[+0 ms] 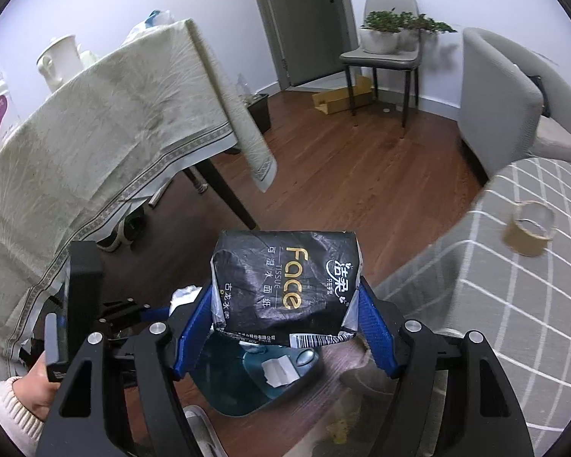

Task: Collect trash
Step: 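Carry both items to the teal bin and open the left tool to drop the wrapper, then lower the black Face pack into the bin and open the right tool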

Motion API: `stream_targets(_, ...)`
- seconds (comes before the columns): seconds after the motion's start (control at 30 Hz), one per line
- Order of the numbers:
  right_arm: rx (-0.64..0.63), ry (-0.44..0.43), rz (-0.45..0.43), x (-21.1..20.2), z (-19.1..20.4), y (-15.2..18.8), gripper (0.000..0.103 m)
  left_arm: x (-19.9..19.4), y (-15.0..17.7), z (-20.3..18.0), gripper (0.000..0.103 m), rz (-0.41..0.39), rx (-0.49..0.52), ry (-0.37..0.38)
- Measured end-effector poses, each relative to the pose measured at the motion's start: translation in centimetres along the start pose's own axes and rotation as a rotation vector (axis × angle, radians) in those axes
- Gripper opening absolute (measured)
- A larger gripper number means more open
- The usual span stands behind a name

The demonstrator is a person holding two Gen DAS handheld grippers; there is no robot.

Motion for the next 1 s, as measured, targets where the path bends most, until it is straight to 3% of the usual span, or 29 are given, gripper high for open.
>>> stream_targets(0.2, -0.021, -0.02, 0.021, 1.6, 1.9, 0.2, 0.072, 1.3, 2.5, 1.3, 0.051, 0.088, 0.007, -0.002)
stream_targets(0.33, -0.031, -0.03, 0.037, 2.6, 3.0, 0.5, 0.072, 1.6, 3.6, 1.8, 0.066, 0.121, 0.014, 0.001)
stream_targets(0.43, -0.038, -0.033, 0.056, 3.7, 3.8, 1.0, 0.072, 1.7, 4.1, 2.2, 0.066, 0.132, 0.027, -0.003)
stream_targets(0.6, -0.044, -0.032, 0.095, 5.2, 4.5, 2.2, 0.072, 0.5, 3.3, 3.9, 0.066, 0.089, -0.001, -0.018)
stream_targets(1.0, -0.051, -0.018, 0.202, 9.3, 5.5, 5.5, 0.072, -4.4, -0.7, 5.6, 0.061, -0.105, -0.05, -0.024)
Point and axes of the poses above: each gripper's, at about its wrist camera, not at the fingertips, and x roughly the way its jaws point, z to its left, y to its underside, the point moved 8 cm from there along x, roughly the way its jaws point, and after that the axes turned 11 degrees about -z, right-handed, at the moved point
